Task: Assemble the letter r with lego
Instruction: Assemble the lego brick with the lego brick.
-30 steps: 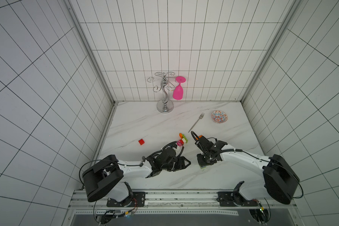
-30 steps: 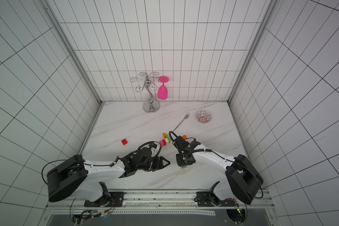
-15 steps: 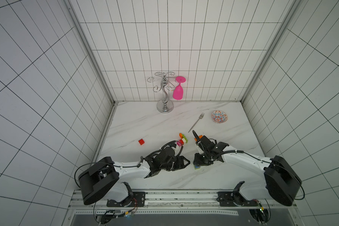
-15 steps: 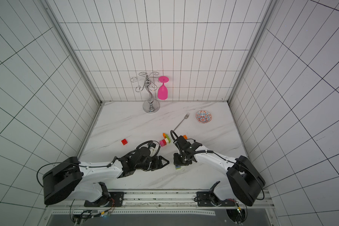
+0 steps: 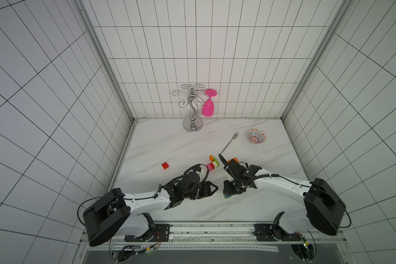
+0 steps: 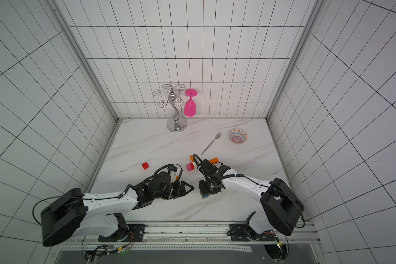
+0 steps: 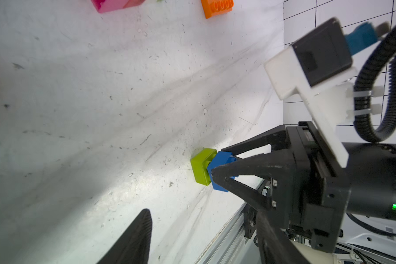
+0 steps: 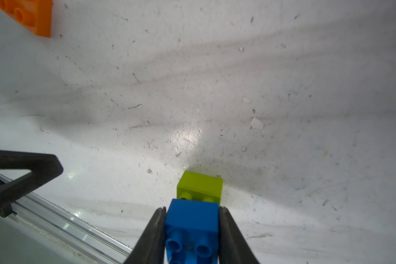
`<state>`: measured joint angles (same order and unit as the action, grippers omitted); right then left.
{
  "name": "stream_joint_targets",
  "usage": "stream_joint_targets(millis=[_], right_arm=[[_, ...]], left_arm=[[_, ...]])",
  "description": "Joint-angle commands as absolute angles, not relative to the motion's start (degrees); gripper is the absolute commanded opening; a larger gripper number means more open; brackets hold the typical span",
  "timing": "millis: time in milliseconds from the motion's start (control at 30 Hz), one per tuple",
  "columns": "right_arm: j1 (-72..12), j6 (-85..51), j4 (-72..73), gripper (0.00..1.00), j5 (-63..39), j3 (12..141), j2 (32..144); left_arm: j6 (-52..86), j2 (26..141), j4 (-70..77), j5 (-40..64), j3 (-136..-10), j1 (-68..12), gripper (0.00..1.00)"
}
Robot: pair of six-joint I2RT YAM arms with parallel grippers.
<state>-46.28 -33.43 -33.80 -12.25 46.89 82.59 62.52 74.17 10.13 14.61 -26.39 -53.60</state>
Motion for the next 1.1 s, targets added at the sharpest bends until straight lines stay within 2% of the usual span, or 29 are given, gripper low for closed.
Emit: stream_joint_targets(millis=[0, 300, 633, 733, 900, 1067], right_arm=[[-47.05, -33.70, -37.55, 0.06, -10.63, 47.74, 82.94], [-47.09, -34.98, -36.11, 0.29, -8.93, 48.69, 85.05], [-48.46, -33.40, -41.37, 0.64, -4.56, 52.07, 83.87], [-49.66, -33.47, -43.19, 0.65, -2.98, 53.09, 83.42], [-51.75, -33.79, -44.87, 0.63, -1.06, 54.96, 83.95], [-52.41, -34.10, -45.95, 0.57, 0.13, 56.22, 85.81]], left_arm=[[62.35, 74.79, 11.38, 14.23, -25.84, -53.48, 0.65], [62.26, 75.13, 12.00, 14.66, -25.84, -53.51, 0.64], [61.19, 75.51, 11.94, 13.73, -26.25, -53.44, 0.64], [59.74, 75.37, 8.75, 11.34, -27.15, -53.65, 0.64], [59.99, 70.92, -5.73, -1.70, -28.31, -54.71, 0.64], [60.53, 66.19, -12.45, -6.12, -27.54, -53.55, 0.64]])
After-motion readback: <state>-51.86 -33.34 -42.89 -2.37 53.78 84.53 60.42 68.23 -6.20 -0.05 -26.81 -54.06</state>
